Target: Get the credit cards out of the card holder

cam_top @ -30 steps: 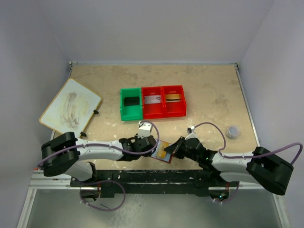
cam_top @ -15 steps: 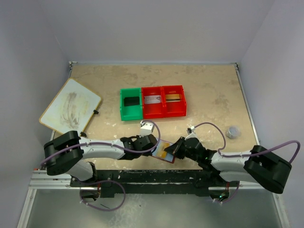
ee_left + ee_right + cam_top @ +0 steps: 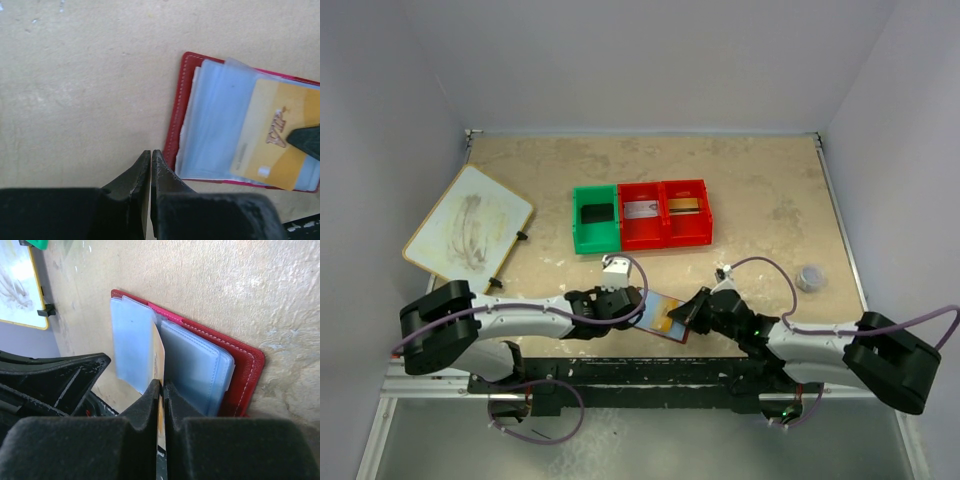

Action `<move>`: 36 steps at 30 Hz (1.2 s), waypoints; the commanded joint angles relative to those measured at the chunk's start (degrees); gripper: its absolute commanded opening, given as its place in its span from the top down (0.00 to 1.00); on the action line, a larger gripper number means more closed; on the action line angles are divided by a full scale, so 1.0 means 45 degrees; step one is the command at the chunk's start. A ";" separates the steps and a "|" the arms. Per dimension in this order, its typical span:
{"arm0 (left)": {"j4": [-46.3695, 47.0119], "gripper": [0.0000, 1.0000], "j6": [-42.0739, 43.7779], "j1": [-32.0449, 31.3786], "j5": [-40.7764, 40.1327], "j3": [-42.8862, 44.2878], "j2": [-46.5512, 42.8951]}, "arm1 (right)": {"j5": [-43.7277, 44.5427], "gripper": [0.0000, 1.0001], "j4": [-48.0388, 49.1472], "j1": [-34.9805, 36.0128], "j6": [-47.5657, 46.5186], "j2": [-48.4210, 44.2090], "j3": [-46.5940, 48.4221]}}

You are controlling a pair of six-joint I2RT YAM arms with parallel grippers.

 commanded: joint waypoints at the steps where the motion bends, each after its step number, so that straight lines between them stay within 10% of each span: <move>1: -0.0504 1.00 -0.0687 -0.0014 -0.0945 -0.0510 -0.0879 | 0.0846 0.93 -0.1707 -0.0100 -0.0503 -0.0683 0.0257; 6: -0.0324 1.00 -0.0689 -0.0039 -0.0864 -0.0460 -0.1447 | 0.1125 0.92 -0.2848 -0.0125 -0.0826 -0.1586 0.0428; 15: 0.3353 0.69 0.0978 -0.0146 0.1871 0.1085 -0.0759 | 0.1002 0.92 -0.3243 -0.0141 -0.0960 -0.1906 0.0454; 36: 0.2261 0.97 -0.0297 -0.0539 0.0783 0.0491 0.2991 | -0.0280 0.85 -0.0103 -0.0276 -0.1301 0.0533 0.0659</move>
